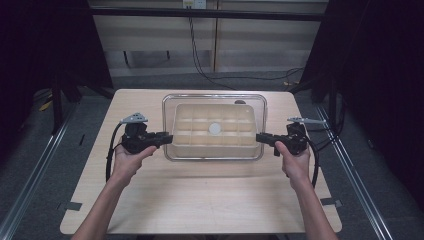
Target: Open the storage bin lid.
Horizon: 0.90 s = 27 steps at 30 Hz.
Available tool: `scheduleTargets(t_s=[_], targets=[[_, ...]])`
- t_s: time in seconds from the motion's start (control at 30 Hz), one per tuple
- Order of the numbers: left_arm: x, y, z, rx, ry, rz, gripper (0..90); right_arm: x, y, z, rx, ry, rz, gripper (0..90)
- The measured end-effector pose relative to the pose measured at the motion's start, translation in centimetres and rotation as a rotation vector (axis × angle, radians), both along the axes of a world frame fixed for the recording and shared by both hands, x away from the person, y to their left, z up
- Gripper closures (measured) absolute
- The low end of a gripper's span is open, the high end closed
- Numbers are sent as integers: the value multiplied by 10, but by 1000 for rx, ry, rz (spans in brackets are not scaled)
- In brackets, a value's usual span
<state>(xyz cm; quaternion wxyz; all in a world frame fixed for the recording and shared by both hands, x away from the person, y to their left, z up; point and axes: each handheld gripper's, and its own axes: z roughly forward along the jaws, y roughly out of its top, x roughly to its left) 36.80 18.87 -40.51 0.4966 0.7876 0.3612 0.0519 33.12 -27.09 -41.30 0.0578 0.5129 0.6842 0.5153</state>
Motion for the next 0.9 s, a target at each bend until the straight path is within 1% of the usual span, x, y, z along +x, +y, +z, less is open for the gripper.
scheduleTargets(t_s=[0.13,0.27,0.4,0.5,0.63,0.77,0.9], targets=[[-2,0,-2,-2,4,-4,696,-4,0,1,-7,2,1,708],[-5,1,-3,-3,6,-6,696,-6,0,1,-3,5,3,710],[-7,1,-2,4,4,-12,696,-9,0,-1,1,12,5,710],[-9,1,-1,3,5,-7,697,-11,0,-2,7,15,8,711],[-12,2,0,1,6,-13,698,-14,0,-1,8,13,10,711],[-17,1,-1,-2,-13,-13,698,-18,-1,0,8,9,15,710],[-19,1,-4,12,-7,-9,697,-20,0,1,3,10,14,709]])
